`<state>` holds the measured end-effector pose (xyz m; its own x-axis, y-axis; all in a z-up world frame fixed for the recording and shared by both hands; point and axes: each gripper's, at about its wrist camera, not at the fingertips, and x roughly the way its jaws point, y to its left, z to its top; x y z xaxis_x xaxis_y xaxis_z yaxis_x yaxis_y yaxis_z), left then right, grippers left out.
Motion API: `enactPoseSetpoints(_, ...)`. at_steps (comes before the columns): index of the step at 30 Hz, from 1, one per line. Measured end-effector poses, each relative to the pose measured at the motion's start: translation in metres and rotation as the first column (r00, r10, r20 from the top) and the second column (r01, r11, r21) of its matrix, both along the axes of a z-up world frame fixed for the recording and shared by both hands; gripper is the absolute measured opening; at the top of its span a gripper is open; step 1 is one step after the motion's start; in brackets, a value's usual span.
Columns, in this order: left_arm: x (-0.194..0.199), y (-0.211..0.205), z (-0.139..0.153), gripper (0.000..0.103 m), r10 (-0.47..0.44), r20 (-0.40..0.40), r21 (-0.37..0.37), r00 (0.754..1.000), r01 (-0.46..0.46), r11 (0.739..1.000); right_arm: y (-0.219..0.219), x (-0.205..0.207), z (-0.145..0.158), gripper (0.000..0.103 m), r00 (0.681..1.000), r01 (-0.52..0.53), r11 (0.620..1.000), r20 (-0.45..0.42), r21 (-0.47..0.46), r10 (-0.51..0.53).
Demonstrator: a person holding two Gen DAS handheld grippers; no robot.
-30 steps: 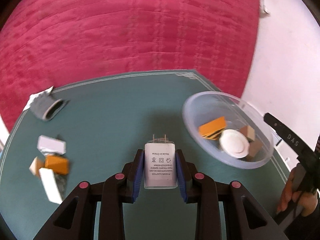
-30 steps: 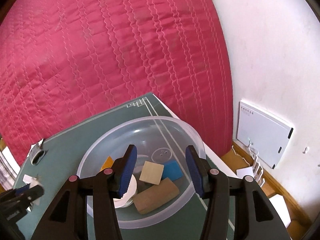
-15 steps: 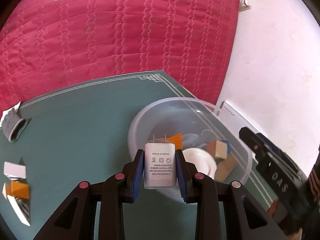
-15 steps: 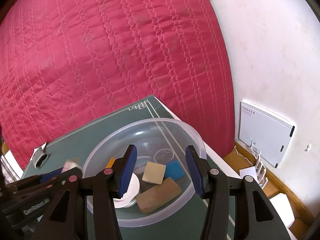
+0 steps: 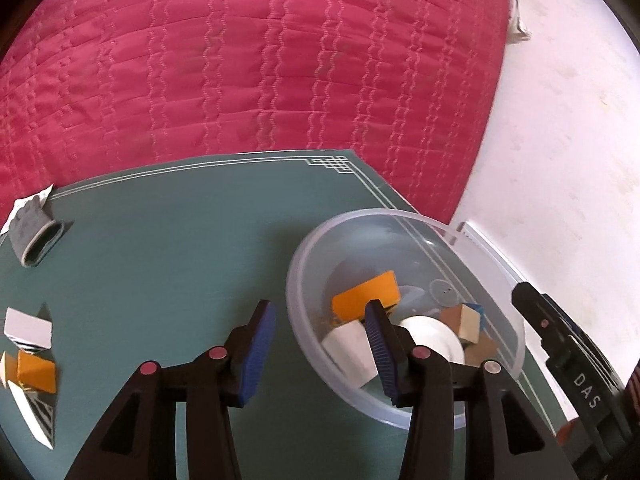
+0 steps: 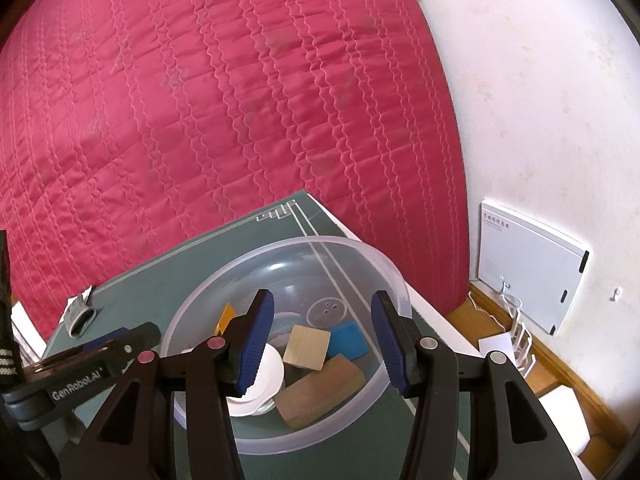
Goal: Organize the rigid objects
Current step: 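Carry the white charger over the bowl and open the left tool, then move the left tool back to the pile and grasp the white rectangular block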
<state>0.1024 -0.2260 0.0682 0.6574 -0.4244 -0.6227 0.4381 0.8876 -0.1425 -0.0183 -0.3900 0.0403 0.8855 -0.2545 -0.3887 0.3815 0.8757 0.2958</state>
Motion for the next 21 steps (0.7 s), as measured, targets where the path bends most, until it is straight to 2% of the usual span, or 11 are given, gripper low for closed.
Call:
enactPoseSetpoints(3,-0.001,0.006,0.000,0.056,0.018,0.004,0.006,1.000,-0.018,1.000,0.000,0.000,0.000,0.052,1.000,0.000,1.000,0.000,0.001,0.000)
enactPoseSetpoints(9,-0.005,0.012,0.001,0.056,0.035,0.004,0.025,0.999,-0.035,0.999,0.001,0.001,0.000,0.052,1.000,-0.001,1.000,-0.001,0.001,0.001)
enactPoseSetpoints(13,-0.008,0.017,0.001,0.064,0.055,0.015,0.042,0.998,-0.056,0.998,0.001,0.001,-0.002,0.052,1.000,-0.008,1.000,-0.004,0.000,0.008)
enactPoseSetpoints(21,-0.018,0.045,-0.001,0.064,0.110,0.036,0.073,0.993,-0.112,0.991,0.005,0.001,-0.004,0.052,1.000,-0.014,1.000,-0.005,-0.006,0.014)
